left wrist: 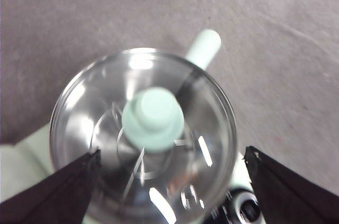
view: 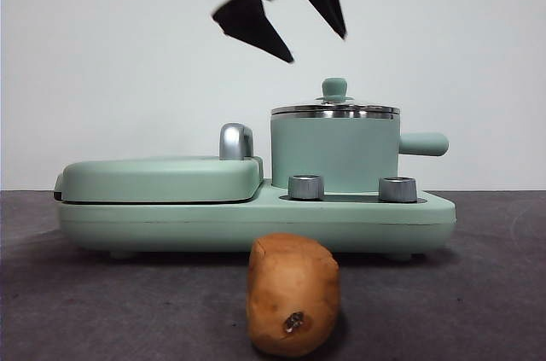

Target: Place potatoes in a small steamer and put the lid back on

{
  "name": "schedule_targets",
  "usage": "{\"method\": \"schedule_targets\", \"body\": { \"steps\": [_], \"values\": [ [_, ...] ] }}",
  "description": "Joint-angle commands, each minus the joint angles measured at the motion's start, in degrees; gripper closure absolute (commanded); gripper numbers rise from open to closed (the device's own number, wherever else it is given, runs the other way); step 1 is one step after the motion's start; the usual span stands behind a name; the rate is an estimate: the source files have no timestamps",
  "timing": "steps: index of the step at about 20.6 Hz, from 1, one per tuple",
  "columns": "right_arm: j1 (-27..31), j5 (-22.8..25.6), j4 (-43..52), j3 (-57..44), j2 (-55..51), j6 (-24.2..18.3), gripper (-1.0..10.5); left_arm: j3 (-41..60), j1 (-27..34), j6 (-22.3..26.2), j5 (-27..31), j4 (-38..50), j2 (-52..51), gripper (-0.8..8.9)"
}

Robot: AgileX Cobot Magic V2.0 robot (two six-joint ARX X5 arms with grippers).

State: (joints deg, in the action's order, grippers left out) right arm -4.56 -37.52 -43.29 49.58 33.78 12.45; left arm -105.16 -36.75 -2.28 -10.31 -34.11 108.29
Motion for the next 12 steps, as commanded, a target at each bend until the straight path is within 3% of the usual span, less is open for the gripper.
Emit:
{"method": "schedule_targets", "body": {
  "steps": [1,5,12],
  "values": [
    [-0.24,-0.17,0.42,0.94,0.17,0.42,5.0,-2.03,-1.16,1.7,2.01,3.96,2.67,3.77],
    [-0.24,-0.2,0.42,0.94,0.17,0.44,5.0,-2.03,-1.95,3.56,2.73,10.12,5.14,3.78],
    [-0.24,-0.17,0.39,0.94,0.17,0.42,5.0,-2.03,-1.95,3.58,3.1,11.06,8.07,3.81]
  ]
}}
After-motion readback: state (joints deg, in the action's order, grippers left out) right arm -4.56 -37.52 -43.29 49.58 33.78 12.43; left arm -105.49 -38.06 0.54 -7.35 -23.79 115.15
